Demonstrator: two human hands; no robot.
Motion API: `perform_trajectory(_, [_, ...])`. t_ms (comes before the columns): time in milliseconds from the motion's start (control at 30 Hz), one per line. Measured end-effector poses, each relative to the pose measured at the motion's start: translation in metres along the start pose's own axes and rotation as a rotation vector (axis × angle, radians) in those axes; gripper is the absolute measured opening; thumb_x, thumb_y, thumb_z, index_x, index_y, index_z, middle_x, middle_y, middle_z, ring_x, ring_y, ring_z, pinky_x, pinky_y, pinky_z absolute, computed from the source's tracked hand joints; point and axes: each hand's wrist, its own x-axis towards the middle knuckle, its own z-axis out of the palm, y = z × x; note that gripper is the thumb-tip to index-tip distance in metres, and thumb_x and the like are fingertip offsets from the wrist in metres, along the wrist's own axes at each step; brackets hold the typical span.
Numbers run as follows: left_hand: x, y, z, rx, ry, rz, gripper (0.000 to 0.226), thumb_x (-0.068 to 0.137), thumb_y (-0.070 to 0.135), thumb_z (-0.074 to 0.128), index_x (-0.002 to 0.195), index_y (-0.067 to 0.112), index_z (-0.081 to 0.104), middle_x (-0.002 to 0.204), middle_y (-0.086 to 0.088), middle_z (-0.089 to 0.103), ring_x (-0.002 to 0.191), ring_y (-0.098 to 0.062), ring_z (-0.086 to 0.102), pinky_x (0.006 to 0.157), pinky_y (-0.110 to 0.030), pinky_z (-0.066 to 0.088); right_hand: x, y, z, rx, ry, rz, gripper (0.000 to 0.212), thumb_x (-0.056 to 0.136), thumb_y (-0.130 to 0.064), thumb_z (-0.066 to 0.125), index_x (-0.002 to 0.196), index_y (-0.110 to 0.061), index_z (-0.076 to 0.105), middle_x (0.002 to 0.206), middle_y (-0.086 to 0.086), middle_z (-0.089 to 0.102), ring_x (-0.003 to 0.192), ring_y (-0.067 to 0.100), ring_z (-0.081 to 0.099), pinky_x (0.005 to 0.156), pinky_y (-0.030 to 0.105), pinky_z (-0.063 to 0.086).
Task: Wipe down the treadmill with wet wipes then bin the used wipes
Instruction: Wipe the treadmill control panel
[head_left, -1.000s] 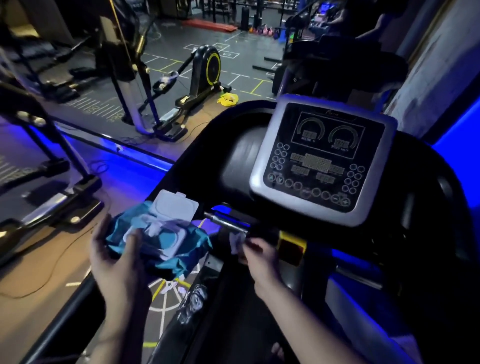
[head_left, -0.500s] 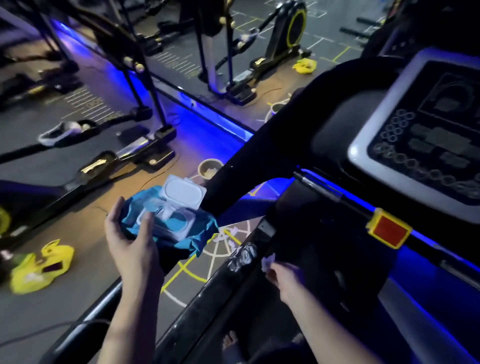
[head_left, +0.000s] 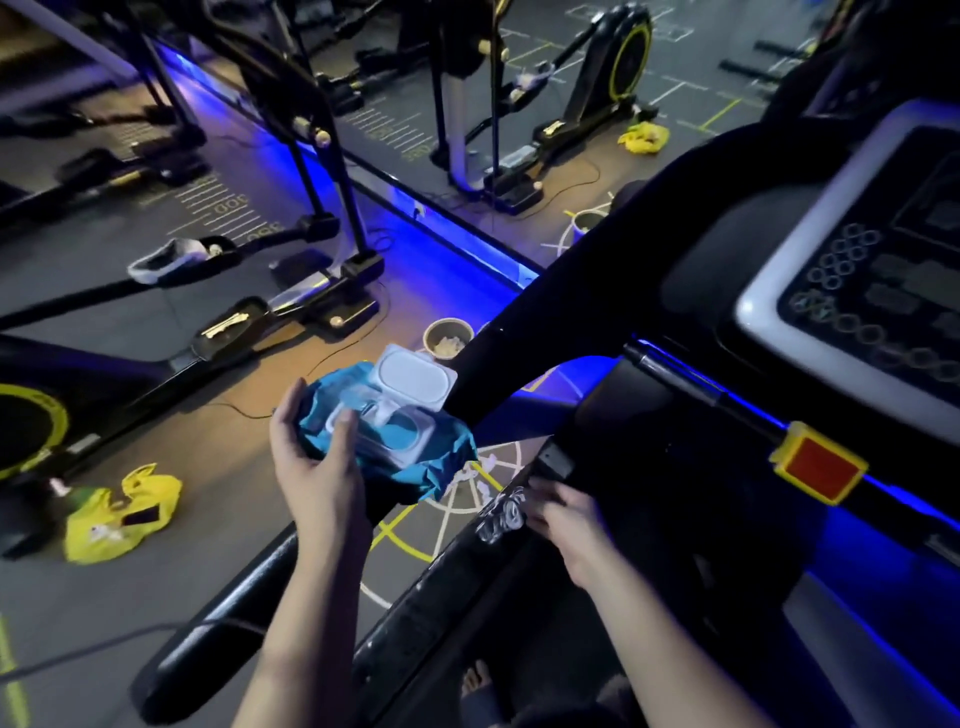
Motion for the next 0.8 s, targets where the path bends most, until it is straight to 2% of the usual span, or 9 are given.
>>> perform_trajectory(100, [-0.011,0.003,0.022,-0.023,-0.061,-0.011,0.049,0.101,0.003,0.066,0.143,0.025,0.054,0.14,0.009,0.06,0.133,-0.013,0.059,0.115,-0.036,0.048,-0.021,-0.027,-0.008,0.102,0.029,-0.094,0.019,0.094,0.001,0.062,0.091,-0.011,0.075,0.098,0.016,0.076,0.085,0.024,0.068,0.084,0.041,0.052])
perform_trajectory(167, [-0.019,0.005,0.038,-0.051,-0.112,-0.032,0.049,0.101,0.003,0.065,0.144,0.023,0.054,0.137,0.011,0.062,0.13,-0.013,0.06,0.112,-0.033,0.051,-0.038,-0.048,-0.017,0.183,0.069,-0.163,0.011,0.094,-0.004,0.066,0.101,-0.007,0.074,0.098,0.015,0.076,0.086,0.024,0.071,0.086,0.04,0.055])
perform_trajectory(233, [-0.028,0.009,0.053,-0.054,-0.168,-0.045,0.048,0.101,0.003,0.066,0.143,0.024,0.057,0.134,0.014,0.063,0.128,-0.014,0.062,0.109,-0.035,0.054,-0.063,-0.075,-0.025,0.216,0.128,-0.276,0.011,0.096,-0.012,0.067,0.104,-0.009,0.073,0.089,0.008,0.077,0.08,0.017,0.071,0.075,0.03,0.059])
perform_trajectory(333, [-0.038,0.011,0.072,-0.048,-0.254,-0.067,0.047,0.099,0.005,0.069,0.134,0.035,0.062,0.129,0.019,0.067,0.123,-0.012,0.065,0.11,-0.049,0.053,-0.108,-0.115,-0.032,0.15,0.245,-0.541,0.008,0.096,-0.015,0.066,0.095,-0.011,0.073,0.074,0.001,0.071,0.063,0.007,0.062,0.057,0.017,0.052])
perform_trajectory(433, [-0.047,0.015,0.087,-0.038,-0.359,-0.06,0.047,0.099,0.003,0.069,0.132,0.036,0.064,0.129,0.018,0.068,0.122,-0.01,0.065,0.11,-0.052,0.052,-0.148,-0.141,-0.031,-0.091,0.155,-0.799,0.006,0.093,-0.018,0.07,0.092,-0.015,0.074,0.073,0.001,0.071,0.061,0.004,0.06,0.057,0.019,0.049])
perform_trajectory(500, [-0.051,0.018,0.093,-0.019,-0.424,-0.035,0.045,0.098,0.003,0.07,0.133,0.031,0.064,0.129,0.016,0.069,0.124,-0.011,0.065,0.111,-0.053,0.051,-0.156,-0.142,-0.027,-0.38,0.006,-0.814,0.009,0.091,-0.031,0.072,0.093,-0.023,0.076,0.076,-0.007,0.072,0.065,0.001,0.062,0.063,0.022,0.051])
perform_trajectory(567, [-0.056,0.022,0.098,0.006,-0.484,0.001,0.044,0.097,0.002,0.071,0.134,0.026,0.065,0.131,0.013,0.069,0.127,-0.01,0.063,0.113,-0.052,0.049,-0.15,-0.134,-0.024,-0.647,0.065,-0.82,0.019,0.085,-0.045,0.072,0.101,-0.034,0.072,0.08,-0.018,0.072,0.07,-0.001,0.065,0.071,0.025,0.055])
perform_trajectory(667, [-0.064,0.03,0.098,0.021,-0.557,0.04,0.045,0.097,0.001,0.071,0.136,0.023,0.065,0.131,0.014,0.069,0.127,-0.009,0.063,0.113,-0.048,0.05,-0.141,-0.133,-0.023,-0.621,0.228,-0.84,0.031,0.078,-0.026,0.084,0.104,-0.032,0.068,0.068,-0.02,0.059,0.06,0.001,0.057,0.064,0.012,0.045])
perform_trajectory(800, [-0.069,0.035,0.091,0.052,-0.605,0.061,0.044,0.097,0.005,0.071,0.134,0.028,0.065,0.127,0.023,0.068,0.123,-0.002,0.063,0.107,-0.029,0.051,-0.139,-0.141,-0.025,-0.658,0.276,-0.935,0.045,0.078,-0.015,0.082,0.111,-0.039,0.065,0.091,-0.02,0.056,0.07,0.006,0.058,0.066,0.015,0.047])
